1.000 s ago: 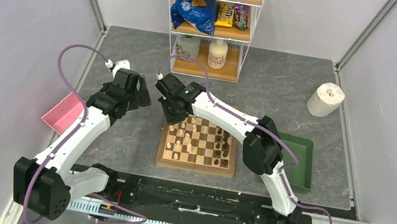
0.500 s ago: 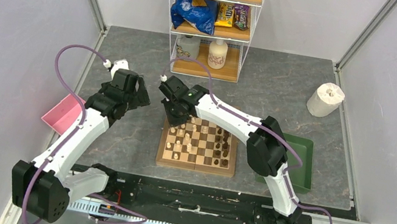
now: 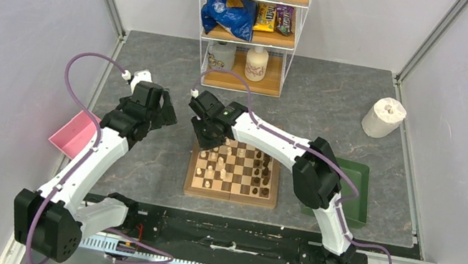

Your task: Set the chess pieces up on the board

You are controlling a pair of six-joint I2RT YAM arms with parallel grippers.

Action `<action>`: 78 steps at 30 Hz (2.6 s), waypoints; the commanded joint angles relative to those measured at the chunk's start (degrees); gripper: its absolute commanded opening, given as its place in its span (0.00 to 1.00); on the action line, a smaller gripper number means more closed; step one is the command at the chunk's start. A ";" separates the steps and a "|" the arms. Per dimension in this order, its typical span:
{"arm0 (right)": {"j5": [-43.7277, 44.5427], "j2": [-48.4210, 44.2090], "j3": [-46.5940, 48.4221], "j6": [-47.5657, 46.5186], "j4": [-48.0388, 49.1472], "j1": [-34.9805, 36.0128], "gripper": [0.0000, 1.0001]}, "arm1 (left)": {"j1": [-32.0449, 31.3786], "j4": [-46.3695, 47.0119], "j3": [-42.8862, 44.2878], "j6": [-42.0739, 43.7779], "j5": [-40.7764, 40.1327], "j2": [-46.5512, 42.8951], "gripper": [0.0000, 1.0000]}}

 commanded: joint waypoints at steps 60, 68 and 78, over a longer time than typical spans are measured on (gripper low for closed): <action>1.11 -13.30 -13.20 1.11 -8.54 1.19 0.16 | 0.42 1.52 0.12 -1.11 0.49 -0.39 0.95; 4.10 -17.11 -1.70 -3.91 -15.37 0.89 0.13 | 0.32 1.54 0.21 -1.07 0.58 -0.55 0.95; -0.46 -7.62 8.55 -4.57 -11.37 -3.74 0.12 | 0.32 1.50 0.22 -1.14 0.76 -0.75 0.95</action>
